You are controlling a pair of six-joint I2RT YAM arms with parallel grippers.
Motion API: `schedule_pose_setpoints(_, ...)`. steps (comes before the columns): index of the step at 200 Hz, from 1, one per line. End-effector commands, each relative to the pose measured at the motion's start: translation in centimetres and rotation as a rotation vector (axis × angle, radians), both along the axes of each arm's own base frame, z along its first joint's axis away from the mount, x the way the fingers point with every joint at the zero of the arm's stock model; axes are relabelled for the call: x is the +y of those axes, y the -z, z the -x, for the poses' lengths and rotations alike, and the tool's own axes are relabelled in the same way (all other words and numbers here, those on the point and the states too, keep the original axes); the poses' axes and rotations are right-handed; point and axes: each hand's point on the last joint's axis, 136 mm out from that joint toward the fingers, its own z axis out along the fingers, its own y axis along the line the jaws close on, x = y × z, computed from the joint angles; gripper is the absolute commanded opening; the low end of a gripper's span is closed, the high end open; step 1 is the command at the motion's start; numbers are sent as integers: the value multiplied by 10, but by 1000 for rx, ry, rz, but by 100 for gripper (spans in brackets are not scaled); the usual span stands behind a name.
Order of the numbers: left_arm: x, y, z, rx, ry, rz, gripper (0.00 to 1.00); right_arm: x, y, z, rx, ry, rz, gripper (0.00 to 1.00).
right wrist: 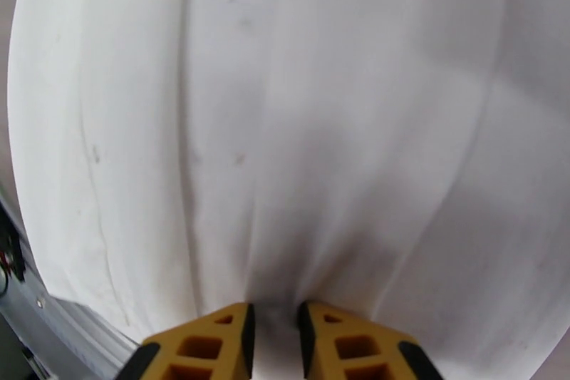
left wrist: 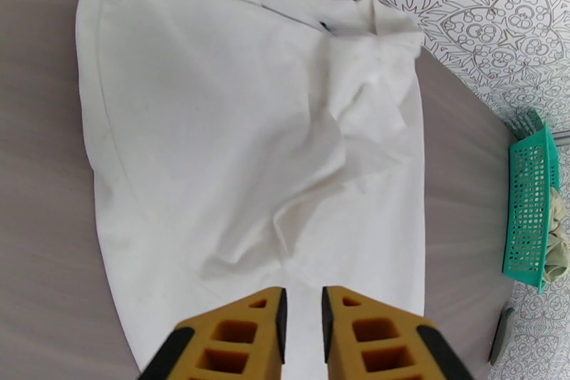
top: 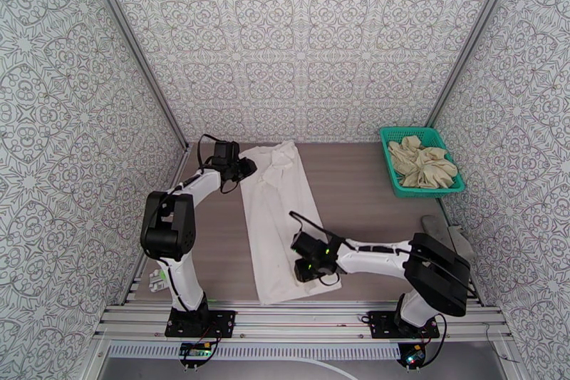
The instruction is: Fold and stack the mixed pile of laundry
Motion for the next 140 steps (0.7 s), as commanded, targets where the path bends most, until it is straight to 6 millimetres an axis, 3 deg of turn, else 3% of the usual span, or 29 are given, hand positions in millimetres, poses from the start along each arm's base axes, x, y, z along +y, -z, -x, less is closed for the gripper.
schedule_pose_setpoints(1,-14,1,2,-19,51,-2,22,-38,23,39,114,-22,202,27)
schedule_pose_setpoints(21,-29,13,-6,-7,65,-8,22,-38,7,28,50,-24,213,29)
schedule_pose_setpoints(58,-60,41,-28,34,57,-33,20,-23,-47,-6,-84,-7,138,32)
schedule_pose_setpoints(78,-68,60,-37,78,12,-85,17,-29,-74,-32,-154,31,118,33)
schedule_pose_setpoints(82,-70,73,-38,100,7,-93,17,-30,-78,-36,-165,39,115,34)
schedule_pose_setpoints(93,-77,85,-42,119,-9,-91,17,-35,-89,-50,-189,65,96,35)
schedule_pose_setpoints(115,-97,103,-50,137,6,-55,17,-52,-103,-77,-213,123,78,35)
schedule_pose_setpoints(140,-125,114,-59,130,62,-5,17,-68,-104,-104,-218,175,54,36)
